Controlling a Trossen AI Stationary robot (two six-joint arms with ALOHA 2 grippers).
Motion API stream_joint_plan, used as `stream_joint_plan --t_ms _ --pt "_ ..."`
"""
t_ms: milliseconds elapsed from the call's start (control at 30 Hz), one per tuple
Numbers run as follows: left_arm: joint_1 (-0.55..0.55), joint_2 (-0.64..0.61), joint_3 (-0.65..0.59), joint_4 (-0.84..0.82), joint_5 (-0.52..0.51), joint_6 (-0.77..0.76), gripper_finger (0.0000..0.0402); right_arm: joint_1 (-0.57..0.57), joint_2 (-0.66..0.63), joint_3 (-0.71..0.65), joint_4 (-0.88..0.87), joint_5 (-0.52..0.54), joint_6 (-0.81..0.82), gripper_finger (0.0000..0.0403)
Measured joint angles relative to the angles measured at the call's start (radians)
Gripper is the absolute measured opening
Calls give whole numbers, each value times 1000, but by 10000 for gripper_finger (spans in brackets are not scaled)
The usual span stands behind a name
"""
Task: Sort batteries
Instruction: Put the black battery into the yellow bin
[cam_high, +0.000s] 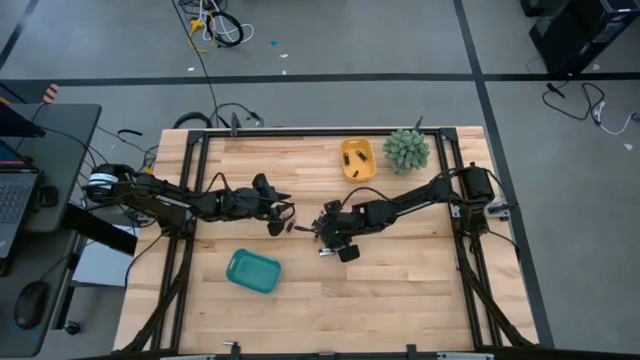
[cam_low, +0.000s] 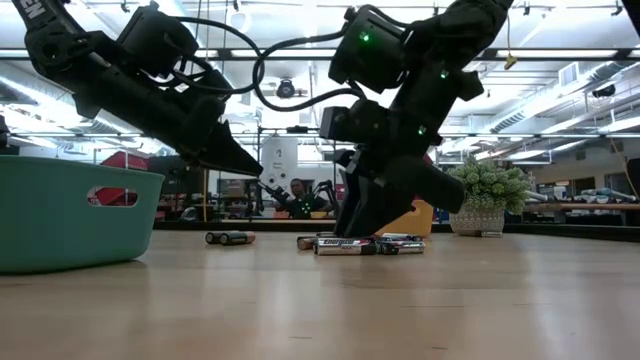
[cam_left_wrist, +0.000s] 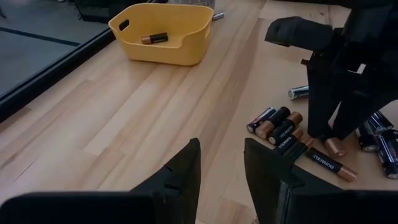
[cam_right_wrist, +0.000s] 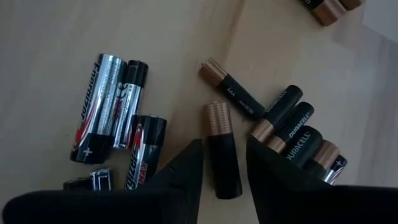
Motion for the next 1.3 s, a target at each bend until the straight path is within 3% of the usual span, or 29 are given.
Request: stream_joint_plan --t_ms 467,1033,1300 --pt "0 0 0 -3 0 0 119 -12 2 0 -6 -18 3 33" --pt "0 0 0 -11 0 -7 119 -16 -74 7 -21 -28 17 28" --pt "0 0 0 -17 5 -8 119 -107 -250 8 -127 139 106 25"
